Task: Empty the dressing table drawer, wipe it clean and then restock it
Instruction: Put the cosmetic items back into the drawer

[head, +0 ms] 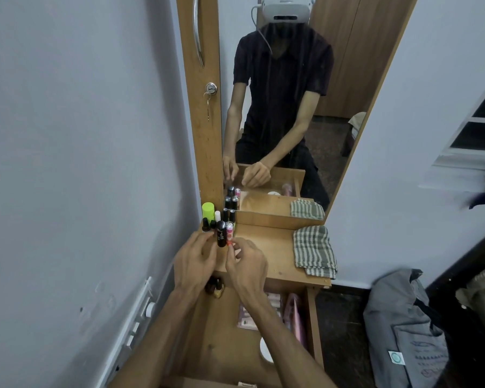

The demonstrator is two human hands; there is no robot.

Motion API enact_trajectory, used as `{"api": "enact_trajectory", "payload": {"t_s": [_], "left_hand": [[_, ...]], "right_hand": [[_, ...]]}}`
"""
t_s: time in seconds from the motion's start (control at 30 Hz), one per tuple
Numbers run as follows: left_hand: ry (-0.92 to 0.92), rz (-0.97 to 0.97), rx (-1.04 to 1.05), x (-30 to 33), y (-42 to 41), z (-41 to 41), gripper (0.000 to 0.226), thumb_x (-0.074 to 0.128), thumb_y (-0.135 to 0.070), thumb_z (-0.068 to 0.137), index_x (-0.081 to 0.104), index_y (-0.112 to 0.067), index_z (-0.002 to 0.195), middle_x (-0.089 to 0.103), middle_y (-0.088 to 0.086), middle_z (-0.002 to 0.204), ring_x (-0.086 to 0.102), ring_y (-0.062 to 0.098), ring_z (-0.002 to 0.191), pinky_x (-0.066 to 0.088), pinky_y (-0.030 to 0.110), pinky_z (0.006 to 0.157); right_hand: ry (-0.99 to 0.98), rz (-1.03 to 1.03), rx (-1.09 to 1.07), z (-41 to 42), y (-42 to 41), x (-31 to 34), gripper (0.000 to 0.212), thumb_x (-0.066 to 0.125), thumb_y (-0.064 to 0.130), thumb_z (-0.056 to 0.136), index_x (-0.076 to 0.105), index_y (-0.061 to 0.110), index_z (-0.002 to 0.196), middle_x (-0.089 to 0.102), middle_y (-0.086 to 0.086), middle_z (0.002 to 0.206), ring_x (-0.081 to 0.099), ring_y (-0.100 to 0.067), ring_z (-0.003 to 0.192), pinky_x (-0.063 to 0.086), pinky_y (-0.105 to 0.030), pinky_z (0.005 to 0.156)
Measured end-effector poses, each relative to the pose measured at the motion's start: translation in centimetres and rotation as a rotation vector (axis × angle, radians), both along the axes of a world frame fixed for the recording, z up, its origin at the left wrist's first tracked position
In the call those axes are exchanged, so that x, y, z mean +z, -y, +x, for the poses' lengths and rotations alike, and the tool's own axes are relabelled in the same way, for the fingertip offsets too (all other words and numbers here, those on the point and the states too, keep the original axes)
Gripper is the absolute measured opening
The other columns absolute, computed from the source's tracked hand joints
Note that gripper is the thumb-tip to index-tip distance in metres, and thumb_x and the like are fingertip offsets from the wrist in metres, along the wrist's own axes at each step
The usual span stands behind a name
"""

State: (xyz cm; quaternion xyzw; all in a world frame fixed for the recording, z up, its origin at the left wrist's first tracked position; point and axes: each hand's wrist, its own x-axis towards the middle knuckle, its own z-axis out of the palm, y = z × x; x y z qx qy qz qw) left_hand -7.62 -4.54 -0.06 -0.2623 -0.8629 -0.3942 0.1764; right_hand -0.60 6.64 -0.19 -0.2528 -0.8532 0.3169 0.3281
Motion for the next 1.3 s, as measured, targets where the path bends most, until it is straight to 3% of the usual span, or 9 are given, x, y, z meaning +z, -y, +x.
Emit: {"api": "enact_trajectory", "payload": {"t_s": [0.13, 0.3, 0.43, 0.7, 0.83, 0.97, 1.17, 1.3], "left_hand": [[0.01, -0.093, 0.009, 1.7, -1.9, -2.2, 0.037, 0.073, -0.027, 0.087, 0.068, -0.022, 0.123, 0.063, -0.007, 0.114, 0.066, 0.018, 0.095, 0.054, 0.031, 0.074], [0.05, -0.237, -0.041, 1.4, -2.7, -3.6, 0.044, 0.07, -0.034, 0.089, 0.065, -0.023, 0.131, 0.061, -0.005, 0.119, 0.06, 0.019, 0.11, 0.054, 0.034, 0.085], [0.046, -0.218, -0.039, 1.2, -2.9, -3.9, 0.039, 0.071, -0.031, 0.088, 0.067, -0.022, 0.126, 0.063, -0.005, 0.119, 0.061, 0.018, 0.111, 0.053, 0.034, 0.087], [0.051, -0.082, -0.039, 1.4, -1.6, -1.8, 0.031, 0.078, -0.033, 0.081, 0.071, -0.02, 0.108, 0.068, -0.009, 0.103, 0.063, 0.013, 0.093, 0.055, 0.028, 0.08], [0.067, 0.004, -0.104, 1.4, -0.1, 0.5, 0.027, 0.081, -0.027, 0.076, 0.071, -0.023, 0.1, 0.066, -0.016, 0.096, 0.061, 0.006, 0.085, 0.054, 0.024, 0.077], [0.064, 0.049, -0.163, 0.9, 1.4, 2.7, 0.027, 0.083, -0.018, 0.074, 0.072, -0.022, 0.098, 0.068, -0.015, 0.093, 0.063, 0.006, 0.08, 0.055, 0.024, 0.073], [0.098, 0.001, -0.174, -1.6, 3.9, 5.2, 0.03, 0.081, -0.019, 0.074, 0.073, -0.025, 0.102, 0.069, -0.017, 0.1, 0.065, 0.005, 0.09, 0.055, 0.025, 0.08], [0.148, -0.133, -0.123, -3.1, 5.1, 5.7, 0.028, 0.082, -0.024, 0.072, 0.072, -0.027, 0.098, 0.07, -0.015, 0.095, 0.066, 0.01, 0.084, 0.054, 0.025, 0.074]], "right_hand": [[0.053, 0.012, 0.012, -1.6, -1.4, 1.8, 0.021, 0.059, 0.034, 0.098, 0.07, 0.028, 0.116, 0.069, 0.009, 0.099, 0.065, -0.015, 0.083, 0.052, -0.031, 0.072], [0.211, 0.06, 0.092, -3.3, -2.5, 2.5, 0.043, 0.061, 0.031, 0.098, 0.059, 0.026, 0.141, 0.063, 0.001, 0.122, 0.064, -0.019, 0.107, 0.053, -0.034, 0.089], [0.251, 0.089, 0.116, -4.1, -3.0, 2.3, 0.035, 0.062, 0.03, 0.097, 0.064, 0.027, 0.132, 0.061, -0.001, 0.114, 0.063, -0.023, 0.103, 0.053, -0.036, 0.085], [0.084, 0.005, 0.097, -2.4, -2.3, 1.8, 0.023, 0.066, 0.03, 0.091, 0.074, 0.024, 0.112, 0.067, 0.008, 0.105, 0.063, -0.012, 0.086, 0.054, -0.032, 0.076], [0.038, -0.03, 0.096, 0.2, -1.3, 1.3, 0.023, 0.068, 0.035, 0.086, 0.075, 0.027, 0.107, 0.068, 0.014, 0.096, 0.059, -0.005, 0.074, 0.043, -0.021, 0.068], [0.038, -0.078, 0.09, 2.7, 0.0, 0.5, 0.016, 0.068, 0.036, 0.084, 0.075, 0.029, 0.097, 0.067, 0.013, 0.09, 0.058, -0.005, 0.065, 0.042, -0.022, 0.064], [0.117, -0.127, 0.098, 5.4, 2.4, -1.6, 0.018, 0.068, 0.031, 0.08, 0.075, 0.026, 0.096, 0.069, 0.009, 0.089, 0.065, -0.013, 0.073, 0.054, -0.032, 0.069], [0.199, -0.187, 0.132, 5.8, 3.9, -3.3, 0.021, 0.068, 0.024, 0.078, 0.077, 0.022, 0.097, 0.074, 0.003, 0.093, 0.069, -0.017, 0.081, 0.057, -0.034, 0.075]]}}
